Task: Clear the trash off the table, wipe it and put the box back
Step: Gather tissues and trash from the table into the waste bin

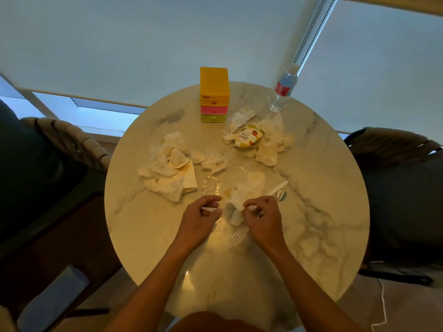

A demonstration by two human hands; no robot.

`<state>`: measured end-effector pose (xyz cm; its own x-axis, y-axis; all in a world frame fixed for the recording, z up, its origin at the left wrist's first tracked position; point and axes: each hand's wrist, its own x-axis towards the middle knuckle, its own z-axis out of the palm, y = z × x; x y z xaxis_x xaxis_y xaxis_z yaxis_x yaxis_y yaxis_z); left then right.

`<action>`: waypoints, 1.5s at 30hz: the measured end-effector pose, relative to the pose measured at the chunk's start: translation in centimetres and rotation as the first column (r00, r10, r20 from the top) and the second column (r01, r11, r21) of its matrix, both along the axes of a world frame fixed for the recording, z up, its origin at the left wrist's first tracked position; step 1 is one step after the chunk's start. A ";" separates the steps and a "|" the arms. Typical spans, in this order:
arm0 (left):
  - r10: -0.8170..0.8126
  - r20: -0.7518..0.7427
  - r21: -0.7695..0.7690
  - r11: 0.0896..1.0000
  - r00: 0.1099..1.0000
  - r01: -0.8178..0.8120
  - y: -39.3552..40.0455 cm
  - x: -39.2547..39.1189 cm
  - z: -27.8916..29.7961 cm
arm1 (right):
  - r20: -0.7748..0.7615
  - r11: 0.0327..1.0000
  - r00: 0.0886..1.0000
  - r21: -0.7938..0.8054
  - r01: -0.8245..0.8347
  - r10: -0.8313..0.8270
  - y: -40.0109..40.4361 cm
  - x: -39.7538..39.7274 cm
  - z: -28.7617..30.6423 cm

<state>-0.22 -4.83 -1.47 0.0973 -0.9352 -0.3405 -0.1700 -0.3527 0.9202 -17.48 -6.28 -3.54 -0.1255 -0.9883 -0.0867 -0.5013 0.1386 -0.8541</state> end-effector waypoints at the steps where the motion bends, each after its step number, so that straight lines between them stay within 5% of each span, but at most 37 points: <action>1: -0.028 -0.027 0.008 1.000 0.999 0.028 0.0 0.0 0.0 | 0.045 1.000 0.999 0.014 -0.022 0.022 0.6 0.5 0.4; 8: -0.147 -0.234 0.074 0.983 0.961 0.168 0.5 0.7 0.1 | 0.413 0.977 0.904 0.122 -0.174 0.110 3.1 2.5 2.0; 14: -0.096 -0.306 0.118 0.983 0.947 0.138 1.2 1.4 0.5 | 0.653 0.921 0.755 0.258 -0.291 0.056 2.3 2.2 1.5; 18: -0.183 -0.391 0.188 0.944 0.902 0.273 1.2 2.2 0.7 | 0.737 0.853 0.667 0.272 -0.445 0.113 1.2 1.6 1.8; 21: -0.160 -0.328 0.220 0.945 0.931 0.241 1.4 2.4 0.8 | 0.578 0.834 0.775 0.273 -0.480 0.257 0.0 1.2 2.4; 24: -0.075 -0.216 0.236 0.964 0.973 0.126 1.7 2.5 0.4 | 0.058 0.926 0.949 0.211 -0.314 0.309 -2.4 0.0 2.2; 26: -0.027 -0.221 0.245 0.966 0.975 0.083 1.9 2.5 0.4 | -0.210 0.929 0.913 0.202 -0.310 0.350 -4.1 -1.0 1.3; 30: 0.131 -0.303 0.256 0.965 0.944 -0.052 2.4 1.9 0.7 | -0.563 0.843 0.632 0.414 -0.342 0.533 -5.5 -1.4 -0.6; 34: 0.207 -0.262 0.202 0.967 0.942 -0.156 2.7 1.3 1.2 | -0.595 0.843 0.598 0.394 -0.366 0.537 -5.2 -0.6 -1.4; 41: 0.288 -0.250 0.205 0.949 0.924 -0.240 4.0 0.2 2.0 | -0.305 0.955 0.906 0.131 -0.266 0.294 -3.2 -0.9 0.4; 45: 0.277 -0.282 0.233 0.949 0.919 -0.214 5.4 -2.1 2.2 | -0.071 0.995 0.994 0.049 -0.085 0.088 -0.2 -3.6 1.9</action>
<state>-2.27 0.60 0.72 0.1767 -0.8077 -0.5625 0.2247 -0.5233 0.8220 -21.13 -6.53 -1.60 -0.0474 -0.9909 -0.1262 -0.5743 0.1304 -0.8082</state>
